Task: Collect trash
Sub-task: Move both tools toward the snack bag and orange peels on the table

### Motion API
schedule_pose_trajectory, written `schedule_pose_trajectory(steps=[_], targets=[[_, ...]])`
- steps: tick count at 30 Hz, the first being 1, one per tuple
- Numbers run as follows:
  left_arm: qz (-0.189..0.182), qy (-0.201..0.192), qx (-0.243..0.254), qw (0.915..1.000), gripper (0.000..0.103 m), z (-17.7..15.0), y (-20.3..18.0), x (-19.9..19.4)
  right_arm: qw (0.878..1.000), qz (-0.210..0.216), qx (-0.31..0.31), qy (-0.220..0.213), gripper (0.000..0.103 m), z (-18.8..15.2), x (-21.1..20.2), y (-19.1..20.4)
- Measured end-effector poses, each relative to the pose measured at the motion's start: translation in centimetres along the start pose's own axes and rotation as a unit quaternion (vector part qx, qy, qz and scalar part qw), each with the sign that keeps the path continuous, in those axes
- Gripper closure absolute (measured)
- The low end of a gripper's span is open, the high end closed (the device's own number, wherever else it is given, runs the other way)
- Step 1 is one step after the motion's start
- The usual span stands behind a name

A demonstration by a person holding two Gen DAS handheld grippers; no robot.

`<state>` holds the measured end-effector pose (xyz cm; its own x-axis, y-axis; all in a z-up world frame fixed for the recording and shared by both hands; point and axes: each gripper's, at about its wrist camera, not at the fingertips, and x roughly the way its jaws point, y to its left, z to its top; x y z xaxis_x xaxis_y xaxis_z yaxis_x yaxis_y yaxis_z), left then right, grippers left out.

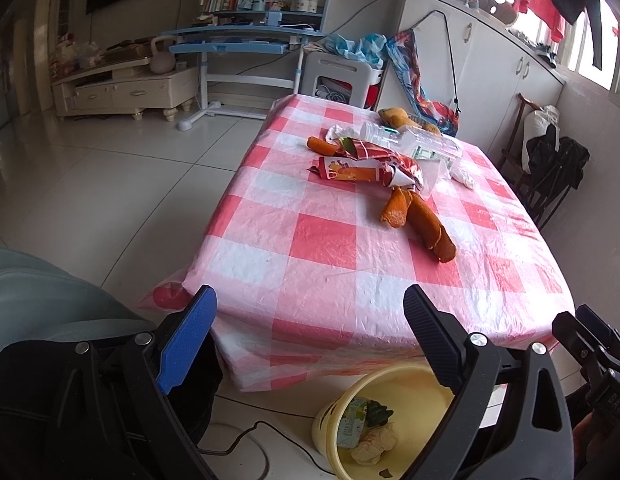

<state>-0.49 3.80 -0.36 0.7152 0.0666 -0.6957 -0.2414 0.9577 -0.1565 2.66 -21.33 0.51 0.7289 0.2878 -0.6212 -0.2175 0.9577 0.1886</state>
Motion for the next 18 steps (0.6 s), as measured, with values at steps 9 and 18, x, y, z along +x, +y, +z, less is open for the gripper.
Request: schedule_pose_trajectory(steps=[9,18], targets=[[0.004,-0.011,-0.01,0.9999,0.012,1.0,0.5,-0.5,0.997,0.036,-0.057,0.026,0.01,4.0,2.4,1.1],[0.006,-0.019,0.035,0.9992,0.012,5.4,0.1,0.3,0.986,0.063,-0.12,0.098,0.026,5.8,8.8,4.0]])
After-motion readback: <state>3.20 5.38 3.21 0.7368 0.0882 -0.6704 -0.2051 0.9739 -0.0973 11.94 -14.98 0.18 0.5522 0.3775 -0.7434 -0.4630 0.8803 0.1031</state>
